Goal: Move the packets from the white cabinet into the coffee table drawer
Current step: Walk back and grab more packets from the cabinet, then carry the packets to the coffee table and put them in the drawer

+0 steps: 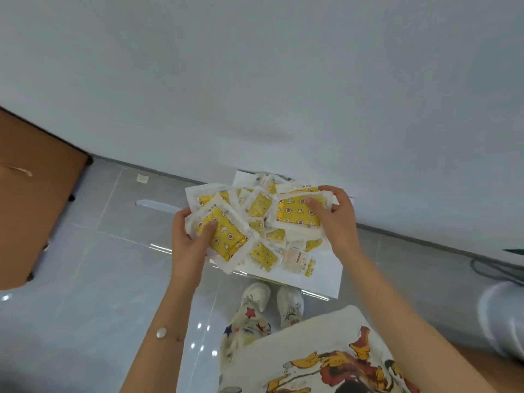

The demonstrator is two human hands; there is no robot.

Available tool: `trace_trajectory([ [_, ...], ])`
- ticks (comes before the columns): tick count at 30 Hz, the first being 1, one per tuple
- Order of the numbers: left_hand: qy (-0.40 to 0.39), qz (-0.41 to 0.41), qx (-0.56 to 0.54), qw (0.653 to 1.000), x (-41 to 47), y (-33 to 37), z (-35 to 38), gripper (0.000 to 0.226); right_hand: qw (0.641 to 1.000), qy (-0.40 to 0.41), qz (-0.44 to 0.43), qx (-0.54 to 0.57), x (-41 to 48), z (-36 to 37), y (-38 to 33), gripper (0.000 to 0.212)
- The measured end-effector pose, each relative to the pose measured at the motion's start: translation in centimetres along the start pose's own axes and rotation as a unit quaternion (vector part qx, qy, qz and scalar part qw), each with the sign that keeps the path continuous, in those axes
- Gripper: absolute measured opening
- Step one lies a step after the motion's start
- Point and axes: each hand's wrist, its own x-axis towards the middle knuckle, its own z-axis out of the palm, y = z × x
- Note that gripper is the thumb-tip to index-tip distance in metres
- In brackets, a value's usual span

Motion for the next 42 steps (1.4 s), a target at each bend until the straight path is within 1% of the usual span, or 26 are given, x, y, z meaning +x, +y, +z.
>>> trace_trajectory([
  [4,0.079,-0.011,-0.070,0.994,-4.0,2.7,-5.6,0.036,0.994,-0.095,-0.019,-0.052,-3.9,3.3,-3.4,0.034],
  [8,0.147,0.002,-0.117,0.982,-7.9,4.7,-11.6,0.034,0.976,-0.180,-0.054,-0.108,-8.5,8.1,-6.6,0.035],
  [13,0.230,0.030,-0.163,0.959,-10.8,5.2,-20.3,0.034,0.948,-0.273,-0.104,-0.130,-14.0,16.5,-9.5,0.035],
  [17,0.296,0.061,-0.186,0.935,-13.1,4.4,-29.1,0.035,0.916,-0.341,-0.132,-0.164,-19.2,25.4,-10.2,0.034],
  [20,0.341,0.064,-0.201,0.916,-14.9,2.9,-35.6,0.037,0.891,-0.396,-0.123,-0.182,-23.4,32.1,-9.6,0.034],
  [23,0.381,0.050,-0.203,0.900,-16.5,1.1,-41.5,0.039,0.859,-0.454,-0.124,-0.201,-27.8,38.2,-8.4,0.034],
  [28,0.451,0.052,-0.195,0.869,-18.3,-0.7,-50.8,0.037,0.820,-0.509,-0.135,-0.224,-34.5,47.9,-6.7,0.034],
  [33,0.500,0.036,-0.210,0.839,-18.8,-2.3,-57.4,0.043,0.783,-0.558,-0.135,-0.239,-39.0,56.4,-5.6,0.034],
  [38,0.554,0.015,-0.260,0.791,-17.7,-3.9,-63.3,0.041,0.749,-0.600,-0.127,-0.250,-42.0,65.8,-4.0,0.030],
  [42,0.596,-0.005,-0.288,0.750,-16.1,-5.7,-68.5,0.043,0.710,-0.643,-0.122,-0.259,-44.0,74.0,-2.4,0.029],
])
